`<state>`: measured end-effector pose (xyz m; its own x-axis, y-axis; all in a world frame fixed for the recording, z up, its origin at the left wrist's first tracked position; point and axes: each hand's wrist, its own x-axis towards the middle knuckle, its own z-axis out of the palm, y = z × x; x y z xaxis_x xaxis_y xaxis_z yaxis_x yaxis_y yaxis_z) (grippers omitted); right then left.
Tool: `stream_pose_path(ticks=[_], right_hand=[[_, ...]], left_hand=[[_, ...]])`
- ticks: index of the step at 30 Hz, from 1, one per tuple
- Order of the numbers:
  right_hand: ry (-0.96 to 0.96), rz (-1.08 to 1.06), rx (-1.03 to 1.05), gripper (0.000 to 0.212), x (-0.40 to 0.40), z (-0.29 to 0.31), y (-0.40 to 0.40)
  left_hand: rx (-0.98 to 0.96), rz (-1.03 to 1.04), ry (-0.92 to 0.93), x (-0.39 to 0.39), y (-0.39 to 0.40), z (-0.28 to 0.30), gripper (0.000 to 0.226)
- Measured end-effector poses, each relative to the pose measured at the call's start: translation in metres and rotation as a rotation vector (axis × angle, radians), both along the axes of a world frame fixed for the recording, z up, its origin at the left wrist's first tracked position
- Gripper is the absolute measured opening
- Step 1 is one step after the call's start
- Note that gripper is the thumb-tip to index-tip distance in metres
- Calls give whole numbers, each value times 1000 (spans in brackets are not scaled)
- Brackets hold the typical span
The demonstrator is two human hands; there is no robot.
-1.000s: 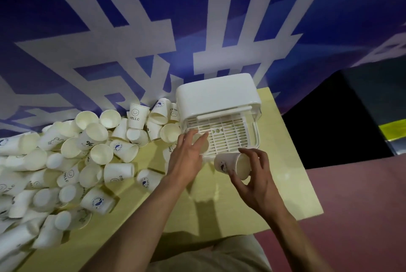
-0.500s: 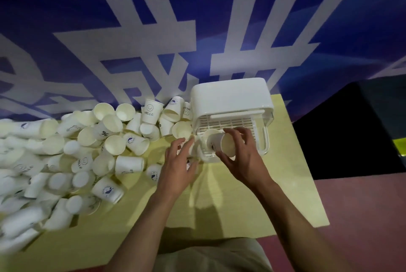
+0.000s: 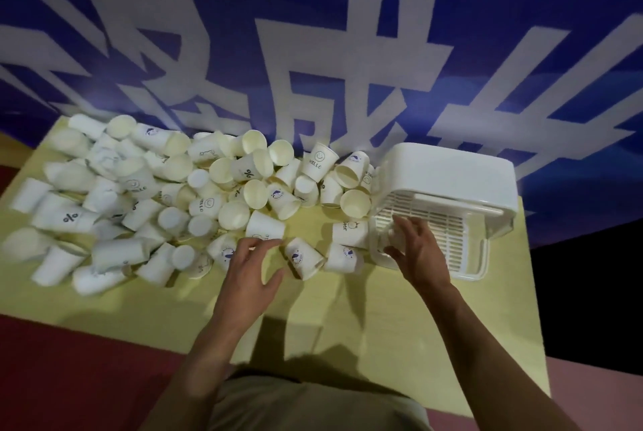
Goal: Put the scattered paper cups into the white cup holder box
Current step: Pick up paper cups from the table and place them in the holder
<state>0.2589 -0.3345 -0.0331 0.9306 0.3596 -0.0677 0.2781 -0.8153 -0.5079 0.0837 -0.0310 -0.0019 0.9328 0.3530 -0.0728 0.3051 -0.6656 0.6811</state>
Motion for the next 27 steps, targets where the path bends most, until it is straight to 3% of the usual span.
stream_pose_path(ticks=[5, 10, 18, 27], right_hand=[[-109, 54, -42, 79, -2, 9, 13], [-251, 102, 76, 50, -24, 25, 44], [-11, 268, 71, 50, -76, 26, 153], [80, 356, -52, 69, -109, -3, 275]], left_hand=[[-12, 41, -9, -28, 12, -8, 53], [77, 191, -24, -49, 31, -10, 54], [140, 340, 43, -68, 104, -27, 61], [93, 112, 226, -59, 162, -69, 73]])
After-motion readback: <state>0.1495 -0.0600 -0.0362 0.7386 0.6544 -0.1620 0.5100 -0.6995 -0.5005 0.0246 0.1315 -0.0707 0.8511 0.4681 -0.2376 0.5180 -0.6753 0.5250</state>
